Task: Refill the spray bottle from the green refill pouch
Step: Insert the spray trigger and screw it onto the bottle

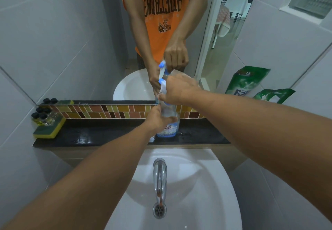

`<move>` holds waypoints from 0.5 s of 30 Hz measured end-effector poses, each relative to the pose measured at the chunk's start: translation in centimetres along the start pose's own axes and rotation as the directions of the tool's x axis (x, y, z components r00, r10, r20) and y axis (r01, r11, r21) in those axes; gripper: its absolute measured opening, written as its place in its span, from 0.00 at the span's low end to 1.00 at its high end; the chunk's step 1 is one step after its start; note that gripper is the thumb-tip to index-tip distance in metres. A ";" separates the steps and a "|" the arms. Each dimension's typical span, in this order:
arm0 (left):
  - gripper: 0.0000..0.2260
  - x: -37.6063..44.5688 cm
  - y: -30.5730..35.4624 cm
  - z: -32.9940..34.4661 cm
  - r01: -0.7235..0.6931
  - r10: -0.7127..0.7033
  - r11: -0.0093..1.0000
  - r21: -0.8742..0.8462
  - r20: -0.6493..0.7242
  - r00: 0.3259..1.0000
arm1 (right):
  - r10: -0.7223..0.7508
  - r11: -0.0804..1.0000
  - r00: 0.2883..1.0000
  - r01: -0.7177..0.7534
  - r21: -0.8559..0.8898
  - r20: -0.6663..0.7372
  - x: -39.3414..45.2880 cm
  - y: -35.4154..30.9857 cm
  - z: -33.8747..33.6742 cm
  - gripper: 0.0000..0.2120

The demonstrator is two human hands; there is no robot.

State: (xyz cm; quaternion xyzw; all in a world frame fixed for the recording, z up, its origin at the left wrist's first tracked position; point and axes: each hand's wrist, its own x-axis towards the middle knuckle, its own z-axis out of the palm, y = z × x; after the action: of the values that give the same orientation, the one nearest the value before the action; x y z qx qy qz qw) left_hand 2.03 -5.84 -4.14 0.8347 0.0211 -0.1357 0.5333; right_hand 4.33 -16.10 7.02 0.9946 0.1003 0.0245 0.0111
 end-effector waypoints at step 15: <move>0.24 -0.1 -0.1 -0.3 -0.023 0.022 1.000 0.007 0.030 0.999 | -0.746 0.565 0.661 0.693 -0.447 0.082 -0.2 5.0 -5.2 0.29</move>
State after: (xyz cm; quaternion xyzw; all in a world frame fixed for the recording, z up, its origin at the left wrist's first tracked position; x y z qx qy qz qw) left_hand 1.98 -5.56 -4.07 0.8348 0.0034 -0.1421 0.5318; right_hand 4.90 -20.91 12.36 0.8330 0.4892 0.0975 0.2394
